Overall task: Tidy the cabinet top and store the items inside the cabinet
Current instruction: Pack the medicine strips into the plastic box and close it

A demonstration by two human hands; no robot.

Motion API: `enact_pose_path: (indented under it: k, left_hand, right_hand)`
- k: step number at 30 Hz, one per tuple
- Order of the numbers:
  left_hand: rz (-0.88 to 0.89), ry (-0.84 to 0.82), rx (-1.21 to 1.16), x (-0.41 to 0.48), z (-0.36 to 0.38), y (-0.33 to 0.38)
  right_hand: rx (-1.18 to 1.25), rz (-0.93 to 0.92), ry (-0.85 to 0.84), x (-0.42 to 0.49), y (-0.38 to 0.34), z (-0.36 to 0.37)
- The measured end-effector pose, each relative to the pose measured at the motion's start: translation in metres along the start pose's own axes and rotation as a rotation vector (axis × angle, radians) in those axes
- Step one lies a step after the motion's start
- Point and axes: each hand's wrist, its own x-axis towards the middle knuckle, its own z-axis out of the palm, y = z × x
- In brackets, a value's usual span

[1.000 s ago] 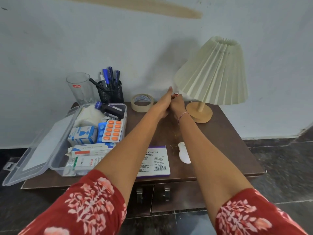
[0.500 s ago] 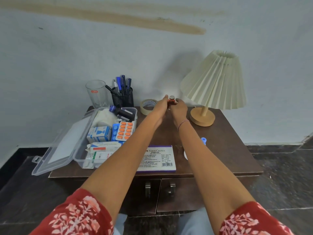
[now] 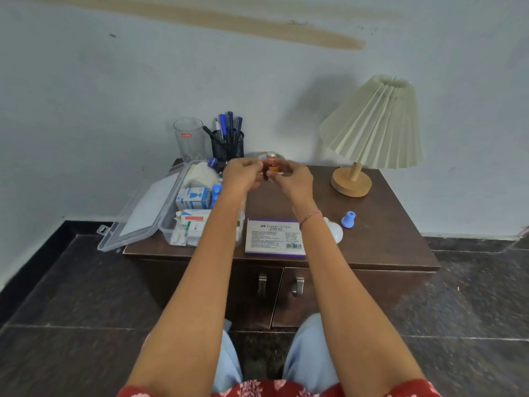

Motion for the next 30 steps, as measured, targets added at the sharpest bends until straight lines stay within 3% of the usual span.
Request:
enact_pose_path:
  k: [6, 15, 22, 30]
  left_hand:
    - [0.068, -0.023, 0.156, -0.020, -0.047, 0.013]
    - [-0.085, -0.104, 0.316, -0.024, -0.081, 0.005]
    - [-0.203, -0.211, 0.447, -0.018, -0.089, -0.004]
    - [-0.171, -0.232, 0.646, -0.012, -0.087, -0.011]
  right_hand:
    - [-0.111, -0.139, -0.169, -0.016, -0.015, 0.001]
    - [-0.338, -0.309, -0.472, -0.028, -0.023, 0.015]
    - [-0.532, -0.313, -0.533, -0.031, -0.029, 0.027]
    - [-0.665, -0.305, -0.579, -0.032, -0.033, 0.031]
